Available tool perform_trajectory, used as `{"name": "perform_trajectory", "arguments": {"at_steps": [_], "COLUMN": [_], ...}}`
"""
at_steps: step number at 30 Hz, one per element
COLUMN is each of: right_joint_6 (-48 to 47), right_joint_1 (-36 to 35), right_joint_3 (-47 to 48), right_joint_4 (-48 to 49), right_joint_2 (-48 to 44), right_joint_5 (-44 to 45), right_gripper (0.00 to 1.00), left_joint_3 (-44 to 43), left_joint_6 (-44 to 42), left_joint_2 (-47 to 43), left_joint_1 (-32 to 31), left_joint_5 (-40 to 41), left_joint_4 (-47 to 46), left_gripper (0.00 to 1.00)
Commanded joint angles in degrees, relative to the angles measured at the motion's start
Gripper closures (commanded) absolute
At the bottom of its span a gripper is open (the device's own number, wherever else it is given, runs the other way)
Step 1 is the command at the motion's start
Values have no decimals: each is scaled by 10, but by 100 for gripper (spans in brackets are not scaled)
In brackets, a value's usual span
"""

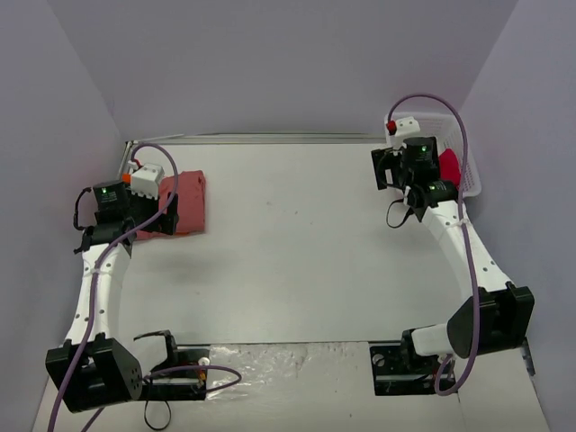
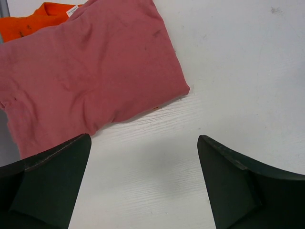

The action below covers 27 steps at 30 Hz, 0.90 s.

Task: Fold and stack the t-shirts
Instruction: Grab crumpled tshirt from bin with the right arm

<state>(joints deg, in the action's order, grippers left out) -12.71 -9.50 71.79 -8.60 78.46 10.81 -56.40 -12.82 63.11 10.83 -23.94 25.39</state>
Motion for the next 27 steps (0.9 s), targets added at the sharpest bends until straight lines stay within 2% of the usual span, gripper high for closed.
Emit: {"name": "perform_trajectory", "arguments": {"at_steps": [1, 4, 6, 12, 18, 20, 24, 27], "right_joint_6": [-1, -36, -40, -83, -59, -36, 3, 25], "right_joint_1": [-2, -1, 1, 22, 82, 112, 150, 165], "right_joint_3": [-27, -36, -19, 88, 204, 243, 394, 446], "right_joint_4": [19, 27, 32, 38, 58, 52, -24, -55], "right_joint_2": [-12, -23, -22, 43, 178, 216, 351, 418], "right_joint_5": [-26, -53, -26, 19, 6, 2, -20, -14], "right_gripper": [0, 0, 0, 0, 0, 0, 0, 0], "left_joint_3": [-5, -12, -18, -23, -20, -13, 5, 7], "left_joint_6": [-5, -3, 0, 1, -5, -5, -5, -8], "left_joint_2": [-10, 0, 6, 10, -4, -15, -25, -25], "left_joint_1": [-1, -1, 0, -1, -1, -1, 0, 0], "left_joint_5": [-11, -12, -13, -8, 59, 58, 36, 34], "left_joint_4": [-12, -10, -8, -7, -12, -15, -19, -20], "left_gripper": [6, 6, 6, 6, 6, 6, 6, 6]}}
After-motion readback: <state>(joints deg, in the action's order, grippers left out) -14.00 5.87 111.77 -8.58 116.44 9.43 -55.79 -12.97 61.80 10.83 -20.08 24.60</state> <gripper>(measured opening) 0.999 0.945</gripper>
